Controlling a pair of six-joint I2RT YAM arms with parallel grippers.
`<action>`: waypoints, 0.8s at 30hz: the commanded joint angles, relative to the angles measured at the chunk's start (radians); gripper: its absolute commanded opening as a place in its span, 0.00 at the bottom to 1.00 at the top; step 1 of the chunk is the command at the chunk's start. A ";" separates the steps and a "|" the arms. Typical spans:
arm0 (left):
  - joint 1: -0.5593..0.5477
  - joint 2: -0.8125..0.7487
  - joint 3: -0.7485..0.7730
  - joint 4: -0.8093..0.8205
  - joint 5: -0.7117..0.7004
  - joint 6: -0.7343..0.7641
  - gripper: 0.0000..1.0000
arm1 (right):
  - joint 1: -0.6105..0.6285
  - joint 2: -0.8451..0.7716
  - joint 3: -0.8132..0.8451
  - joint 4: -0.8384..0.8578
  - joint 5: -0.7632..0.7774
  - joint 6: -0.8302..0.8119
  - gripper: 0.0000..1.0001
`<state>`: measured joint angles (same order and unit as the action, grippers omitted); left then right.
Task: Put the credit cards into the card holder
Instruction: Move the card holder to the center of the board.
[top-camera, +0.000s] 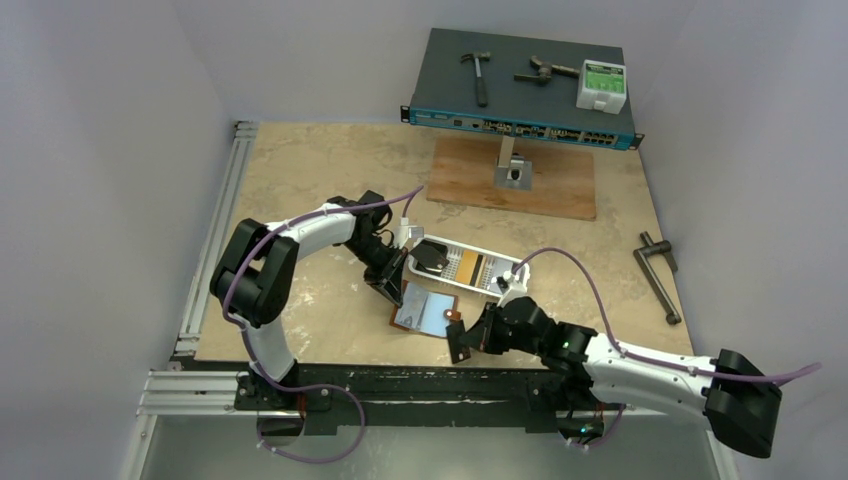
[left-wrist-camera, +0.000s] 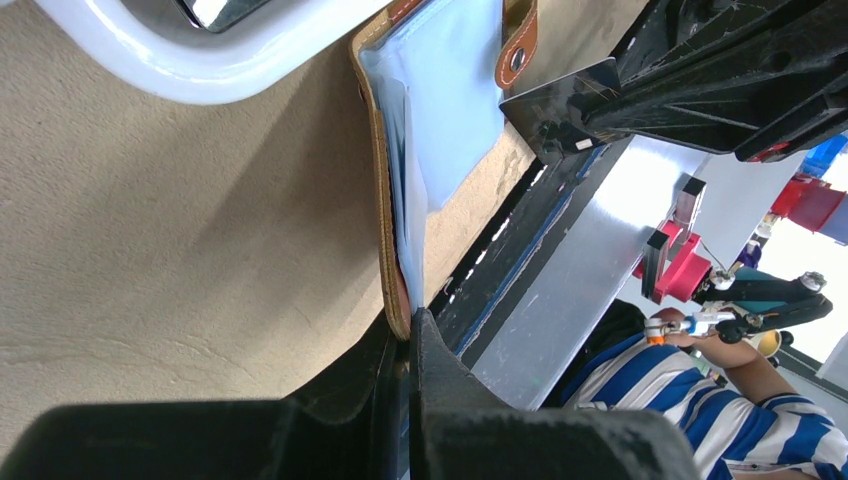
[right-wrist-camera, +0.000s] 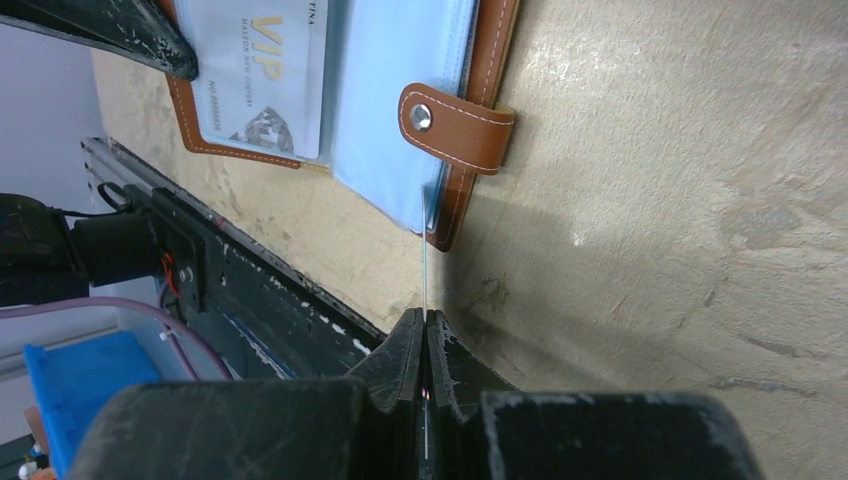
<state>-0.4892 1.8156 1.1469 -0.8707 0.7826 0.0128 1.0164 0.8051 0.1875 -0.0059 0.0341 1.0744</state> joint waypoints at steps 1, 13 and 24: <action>-0.001 -0.026 -0.006 -0.002 0.014 0.019 0.00 | 0.005 0.012 -0.005 0.018 -0.005 0.029 0.00; -0.002 -0.033 -0.009 0.002 0.020 0.018 0.00 | -0.011 0.007 -0.005 -0.022 -0.009 0.041 0.00; -0.002 -0.036 -0.008 0.002 0.023 0.017 0.00 | -0.025 0.010 -0.008 -0.001 -0.020 0.031 0.00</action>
<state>-0.4892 1.8153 1.1469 -0.8703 0.7818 0.0128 0.9989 0.8055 0.1871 -0.0235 0.0296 1.1065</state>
